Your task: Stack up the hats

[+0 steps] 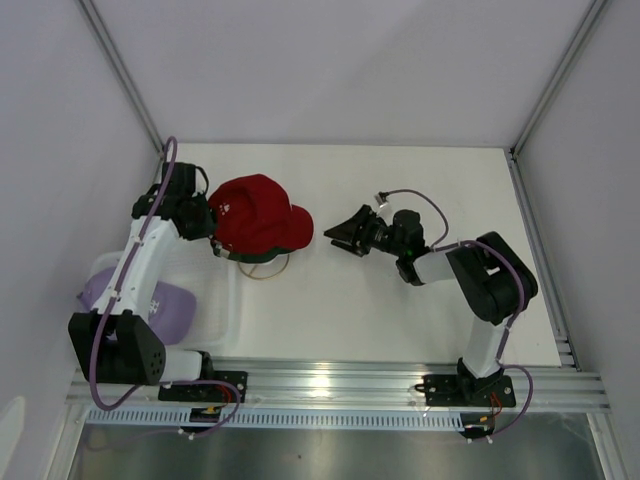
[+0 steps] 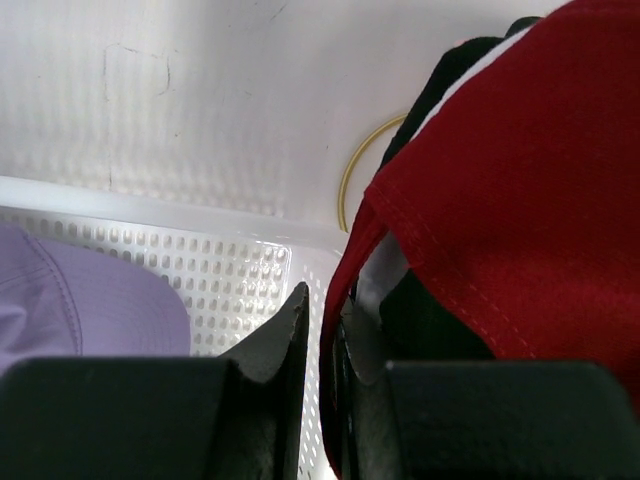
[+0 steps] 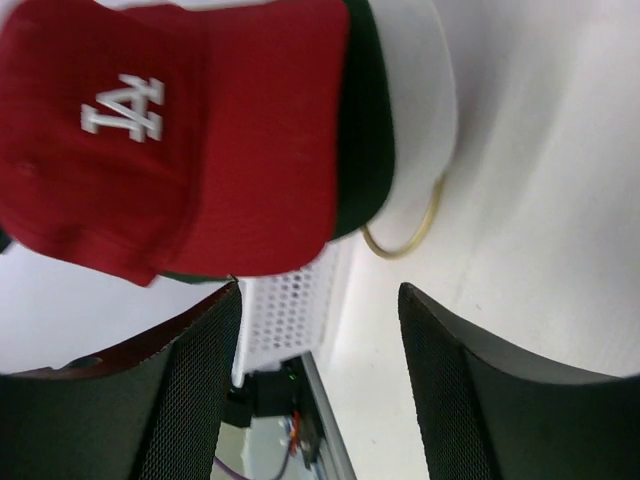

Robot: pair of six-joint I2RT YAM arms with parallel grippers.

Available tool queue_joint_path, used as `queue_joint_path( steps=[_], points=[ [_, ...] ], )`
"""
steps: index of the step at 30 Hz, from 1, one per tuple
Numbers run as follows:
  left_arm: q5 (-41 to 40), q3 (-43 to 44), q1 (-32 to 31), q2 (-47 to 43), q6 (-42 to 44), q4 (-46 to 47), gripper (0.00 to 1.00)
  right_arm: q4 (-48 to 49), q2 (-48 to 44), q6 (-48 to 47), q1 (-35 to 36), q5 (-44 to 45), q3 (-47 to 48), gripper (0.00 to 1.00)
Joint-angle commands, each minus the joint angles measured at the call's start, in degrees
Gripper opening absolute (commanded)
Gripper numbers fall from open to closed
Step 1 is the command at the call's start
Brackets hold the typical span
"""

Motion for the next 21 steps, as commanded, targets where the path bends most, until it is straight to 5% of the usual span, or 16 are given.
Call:
queue_joint_path(
  steps=[1,21],
  points=[
    [2.6,-1.2,0.0,-3.0,1.0,2.1,0.17,14.8,-1.2,6.2,0.1,1.9,0.0,0.68],
    [4.5,-1.5,0.0,-4.5,2.0,0.8,0.17,16.6,8.2,7.1,4.1,6.2,5.7,0.68]
  ],
)
